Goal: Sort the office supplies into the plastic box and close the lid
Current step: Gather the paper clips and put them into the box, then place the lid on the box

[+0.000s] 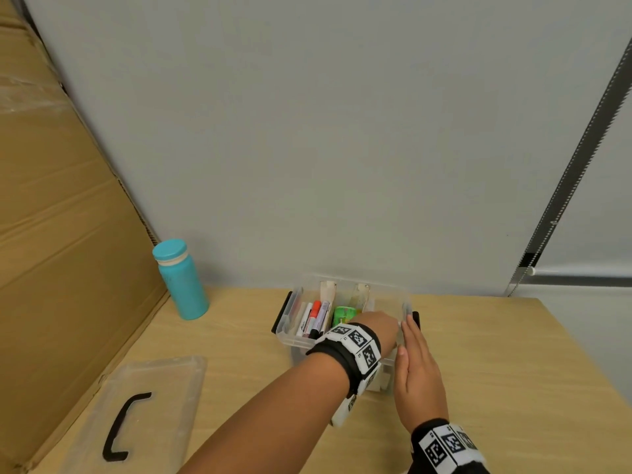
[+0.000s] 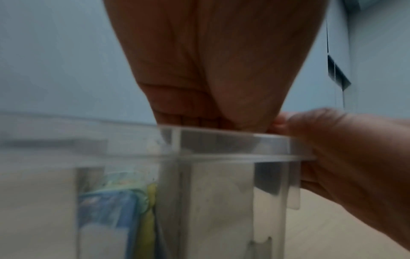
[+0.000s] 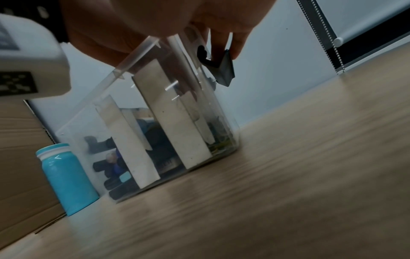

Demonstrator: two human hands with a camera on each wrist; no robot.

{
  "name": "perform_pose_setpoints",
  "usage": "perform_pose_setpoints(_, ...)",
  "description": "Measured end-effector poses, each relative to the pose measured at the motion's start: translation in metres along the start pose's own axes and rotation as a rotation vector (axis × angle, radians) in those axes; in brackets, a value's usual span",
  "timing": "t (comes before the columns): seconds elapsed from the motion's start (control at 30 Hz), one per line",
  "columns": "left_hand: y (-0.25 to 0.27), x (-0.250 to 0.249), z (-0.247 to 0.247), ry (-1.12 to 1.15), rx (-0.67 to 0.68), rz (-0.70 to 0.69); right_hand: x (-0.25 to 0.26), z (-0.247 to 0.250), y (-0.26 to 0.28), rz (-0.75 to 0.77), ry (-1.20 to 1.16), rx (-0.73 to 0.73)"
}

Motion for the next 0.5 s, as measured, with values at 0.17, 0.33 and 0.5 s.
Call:
perform_pose_setpoints(0.17,0.055,0.019,-0.004,0.367,-0.378,-0.076,0.002,0.000,0.001,0.009,0.015,0.008)
perform_pose_setpoints(0.33,0.117,0.083,-0.045,0.596,-0.609,0.083,0.004,0.002,0.000,-0.002,0.074,0.057)
perform_pose_setpoints(0.5,0.167,0.171,-0.109,0.582,-0.650,0.388,0.039,0.008,0.004,-0.014,0.409,0.083)
Point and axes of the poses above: each hand's wrist, its own y-axis away from the middle knuckle, its own z-axis out of the back of the hand, x = y × z, the point moved 5 cm from there along -y, towards the middle knuckle, and after that the axes turned 5 degrees about z, right-handed, at the moved point
